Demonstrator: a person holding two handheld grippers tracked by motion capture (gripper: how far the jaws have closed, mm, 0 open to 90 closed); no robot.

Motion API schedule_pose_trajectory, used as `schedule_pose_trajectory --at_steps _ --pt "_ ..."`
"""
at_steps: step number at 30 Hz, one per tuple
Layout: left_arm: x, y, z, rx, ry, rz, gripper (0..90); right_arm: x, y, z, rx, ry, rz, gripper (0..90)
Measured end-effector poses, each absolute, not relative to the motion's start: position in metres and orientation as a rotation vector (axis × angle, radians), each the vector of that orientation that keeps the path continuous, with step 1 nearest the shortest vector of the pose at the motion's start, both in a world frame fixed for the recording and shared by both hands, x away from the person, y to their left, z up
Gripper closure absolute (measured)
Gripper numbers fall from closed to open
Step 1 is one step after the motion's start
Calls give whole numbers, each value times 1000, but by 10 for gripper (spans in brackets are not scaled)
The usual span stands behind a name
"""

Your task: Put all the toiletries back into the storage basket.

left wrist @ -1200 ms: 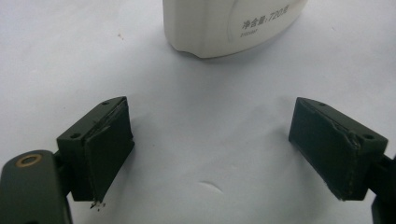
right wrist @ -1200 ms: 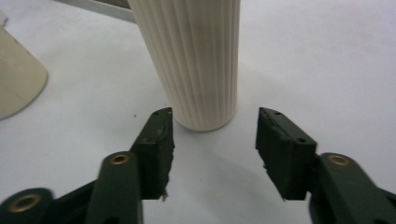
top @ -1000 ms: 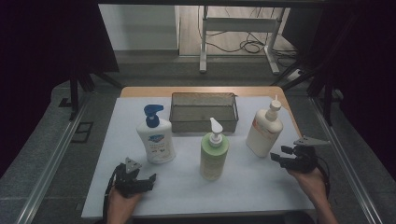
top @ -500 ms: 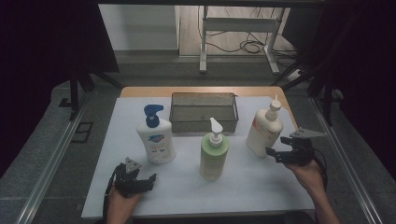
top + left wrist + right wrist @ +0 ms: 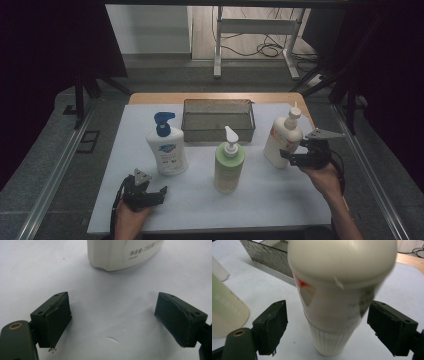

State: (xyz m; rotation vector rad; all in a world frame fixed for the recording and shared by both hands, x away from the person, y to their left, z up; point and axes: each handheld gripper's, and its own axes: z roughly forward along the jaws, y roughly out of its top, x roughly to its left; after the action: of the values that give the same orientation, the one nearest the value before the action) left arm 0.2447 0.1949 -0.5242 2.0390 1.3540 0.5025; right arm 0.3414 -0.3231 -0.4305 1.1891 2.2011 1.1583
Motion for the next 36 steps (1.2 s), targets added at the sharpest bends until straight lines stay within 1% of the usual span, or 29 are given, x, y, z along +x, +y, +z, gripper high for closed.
schedule_pose_trajectory --at_steps 5,13,14,18,20,21,22,23,24,36 --pt "245 195 -524 2039 1354 502 130 347 -317 -428 1187 2198 1155 175" --pt "245 195 -524 2039 1354 501 131 357 -311 -424 1191 2167 1138 229" --pt "245 195 -524 2039 1354 502 131 359 -309 -423 1190 2160 1142 249" --pt "245 195 -524 2039 1354 501 130 361 -307 -422 1192 2155 1145 267" --pt "245 195 -524 2039 1354 502 130 363 -306 -422 1195 2152 1142 298" --pt "245 195 -524 2039 1354 502 131 363 -306 -422 1195 2152 1142 298" --pt "245 195 -524 2039 1354 502 130 364 -306 -422 1194 2154 1142 334" --pt "245 195 -524 2039 1354 502 130 364 -306 -422 1194 2154 1142 334" --pt "245 195 -524 2039 1354 502 130 364 -306 -423 1192 2155 1141 366" --pt "245 195 -524 2039 1354 502 131 362 -305 -422 1197 2152 1124 391"
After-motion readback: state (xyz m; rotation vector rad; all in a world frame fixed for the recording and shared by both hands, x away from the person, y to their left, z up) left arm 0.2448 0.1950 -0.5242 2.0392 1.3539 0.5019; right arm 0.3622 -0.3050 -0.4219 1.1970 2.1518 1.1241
